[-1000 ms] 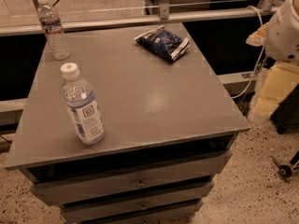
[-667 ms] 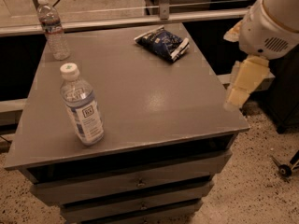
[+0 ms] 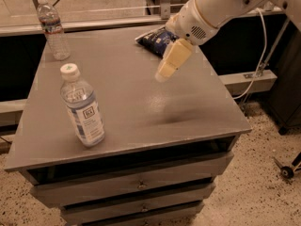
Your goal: Move water bottle near blue chip bag
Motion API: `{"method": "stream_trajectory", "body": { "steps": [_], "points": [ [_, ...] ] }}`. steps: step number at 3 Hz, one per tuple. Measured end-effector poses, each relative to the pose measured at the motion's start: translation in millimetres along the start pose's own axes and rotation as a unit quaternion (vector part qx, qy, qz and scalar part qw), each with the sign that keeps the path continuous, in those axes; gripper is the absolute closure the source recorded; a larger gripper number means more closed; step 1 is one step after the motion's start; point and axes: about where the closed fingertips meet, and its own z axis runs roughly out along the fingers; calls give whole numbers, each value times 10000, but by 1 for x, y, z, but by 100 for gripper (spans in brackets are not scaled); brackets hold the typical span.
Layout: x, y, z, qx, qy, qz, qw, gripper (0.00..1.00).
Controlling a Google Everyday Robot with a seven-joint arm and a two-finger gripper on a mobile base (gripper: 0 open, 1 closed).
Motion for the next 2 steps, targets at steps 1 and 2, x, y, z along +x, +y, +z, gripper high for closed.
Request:
{"method": "stream_trajectory", "body": {
  "steps": [1, 2],
  "points": [
    [0, 0, 0, 0, 0, 0, 10000, 0],
    [-7, -3, 6, 29, -151, -32, 9999, 0]
  ]
}}
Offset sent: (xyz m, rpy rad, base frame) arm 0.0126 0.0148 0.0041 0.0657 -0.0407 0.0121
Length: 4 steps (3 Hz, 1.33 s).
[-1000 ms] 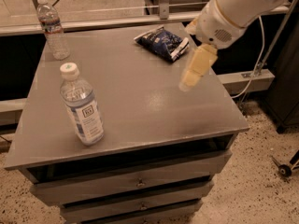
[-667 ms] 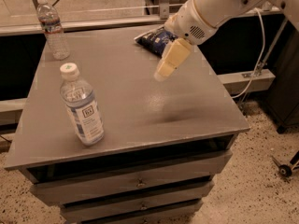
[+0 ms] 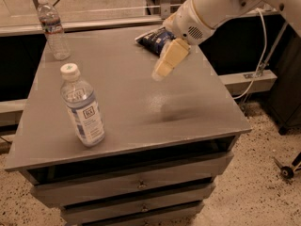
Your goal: Move water bottle near blue chip bag
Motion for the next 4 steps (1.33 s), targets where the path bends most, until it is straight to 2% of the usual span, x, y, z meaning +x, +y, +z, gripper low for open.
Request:
{"method": "stream_trajectory", "body": {
  "steps": [1, 2, 3, 4],
  "points": [
    [-45, -32, 54, 9, -757, 59, 9971, 0],
    [-84, -63, 97, 64, -1314, 90, 9913, 0],
    [-126, -78, 140, 139, -1713, 127, 9850, 0],
    [-182, -99, 191, 348, -2212, 187, 9744, 0]
  ]
}}
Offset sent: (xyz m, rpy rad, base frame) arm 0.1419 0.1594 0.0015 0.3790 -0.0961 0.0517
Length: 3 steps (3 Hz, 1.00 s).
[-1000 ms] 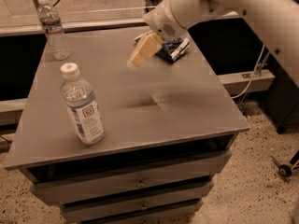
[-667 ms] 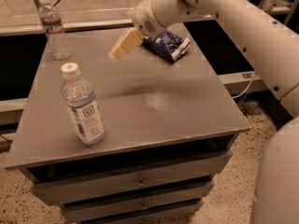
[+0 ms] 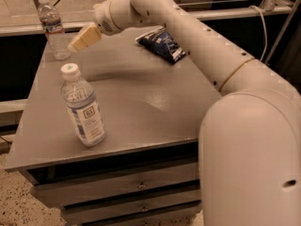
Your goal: Move water bottle near blue chip bag
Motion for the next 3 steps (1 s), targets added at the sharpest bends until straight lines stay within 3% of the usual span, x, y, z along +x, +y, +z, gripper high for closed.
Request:
{"method": "stream_trajectory", "body": {
  "steps": [1, 3],
  "points": [
    [-15, -9, 32, 120, -269, 44, 9996, 0],
    [-40, -6, 103, -215, -760, 514, 9955, 2]
  ]
}}
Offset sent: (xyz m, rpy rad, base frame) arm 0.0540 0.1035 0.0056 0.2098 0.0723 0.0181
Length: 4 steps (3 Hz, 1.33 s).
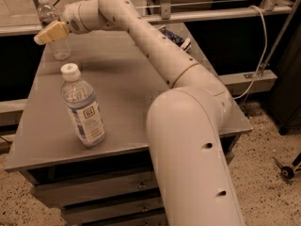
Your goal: Move water bottle near blue chip bag
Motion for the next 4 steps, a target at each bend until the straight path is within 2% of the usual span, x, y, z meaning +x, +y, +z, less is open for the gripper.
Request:
{"method": "stream_trajectory", "body": {
  "steps": [1, 2, 3, 4],
  "points": [
    [-2, 2, 17, -66, -111, 84, 9999, 25],
    [-2, -2, 19, -5, -187, 148, 9997, 49],
    [-1, -14, 4, 180, -260, 177, 9993, 72],
    [-1, -67, -57, 854, -368, 110, 9956, 100]
  ]
}}
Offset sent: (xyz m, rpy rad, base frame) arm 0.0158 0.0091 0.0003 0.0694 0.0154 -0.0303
